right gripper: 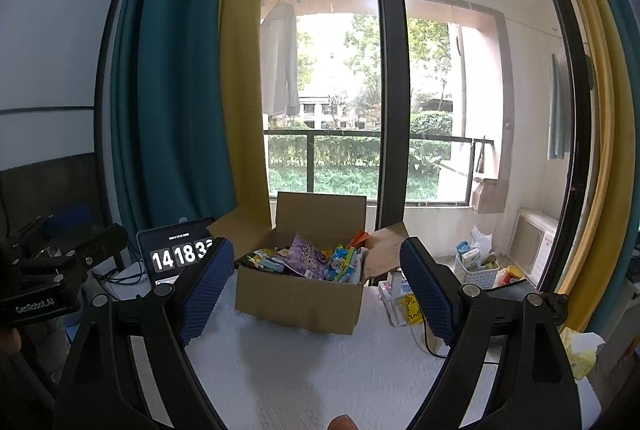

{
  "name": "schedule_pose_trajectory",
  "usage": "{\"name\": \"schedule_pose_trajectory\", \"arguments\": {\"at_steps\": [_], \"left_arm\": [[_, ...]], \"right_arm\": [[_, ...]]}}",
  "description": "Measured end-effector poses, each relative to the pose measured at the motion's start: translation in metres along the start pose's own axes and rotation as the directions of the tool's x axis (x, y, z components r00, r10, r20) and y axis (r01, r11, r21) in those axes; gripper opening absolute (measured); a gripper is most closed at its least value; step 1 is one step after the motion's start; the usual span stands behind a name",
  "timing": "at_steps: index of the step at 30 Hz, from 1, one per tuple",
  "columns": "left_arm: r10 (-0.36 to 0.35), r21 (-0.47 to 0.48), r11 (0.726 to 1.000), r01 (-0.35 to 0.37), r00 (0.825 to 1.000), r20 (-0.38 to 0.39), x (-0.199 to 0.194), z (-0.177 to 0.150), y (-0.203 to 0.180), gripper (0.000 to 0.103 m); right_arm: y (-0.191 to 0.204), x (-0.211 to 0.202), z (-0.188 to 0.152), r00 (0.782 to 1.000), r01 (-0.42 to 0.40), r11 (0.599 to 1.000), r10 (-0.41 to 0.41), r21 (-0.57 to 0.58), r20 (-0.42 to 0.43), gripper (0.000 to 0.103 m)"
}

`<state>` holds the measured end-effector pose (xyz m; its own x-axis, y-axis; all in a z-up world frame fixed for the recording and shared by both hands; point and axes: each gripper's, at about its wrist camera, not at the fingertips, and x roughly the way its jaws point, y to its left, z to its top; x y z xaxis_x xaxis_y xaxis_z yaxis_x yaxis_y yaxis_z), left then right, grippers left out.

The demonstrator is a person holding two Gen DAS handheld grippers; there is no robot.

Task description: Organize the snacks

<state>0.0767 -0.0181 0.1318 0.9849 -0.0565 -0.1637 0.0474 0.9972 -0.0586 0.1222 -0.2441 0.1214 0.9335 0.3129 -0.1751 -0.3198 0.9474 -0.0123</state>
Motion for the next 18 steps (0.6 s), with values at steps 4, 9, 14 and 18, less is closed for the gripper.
{"name": "schedule_pose_trajectory", "arguments": {"at_steps": [4, 9, 14, 18], "left_arm": [[0.000, -0.001, 1.000, 0.000, 1.000, -0.004, 0.0012, -0.0001, -0.0006, 0.094], [-0.001, -0.001, 1.000, 0.001, 1.000, -0.006, 0.0009, -0.0002, -0.0009, 0.094], [-0.005, -0.002, 1.000, 0.005, 1.000, -0.014, 0.0024, -0.0019, -0.0022, 0.094], [-0.005, -0.002, 1.000, 0.005, 1.000, -0.022, 0.0042, -0.0023, -0.0035, 0.094]], "right_arm": [[-0.0015, 0.0020, -0.0011, 1.000, -0.003, 1.000, 0.003, 0.000, -0.009, 0.087], [-0.0024, 0.0030, -0.0011, 1.000, -0.005, 1.000, 0.005, -0.001, -0.014, 0.087], [-0.0049, 0.0043, -0.0013, 1.000, -0.005, 1.000, 0.005, -0.003, -0.025, 0.087], [-0.0076, 0.0052, -0.0026, 0.999, -0.004, 1.000, 0.004, -0.001, -0.033, 0.087]]}}
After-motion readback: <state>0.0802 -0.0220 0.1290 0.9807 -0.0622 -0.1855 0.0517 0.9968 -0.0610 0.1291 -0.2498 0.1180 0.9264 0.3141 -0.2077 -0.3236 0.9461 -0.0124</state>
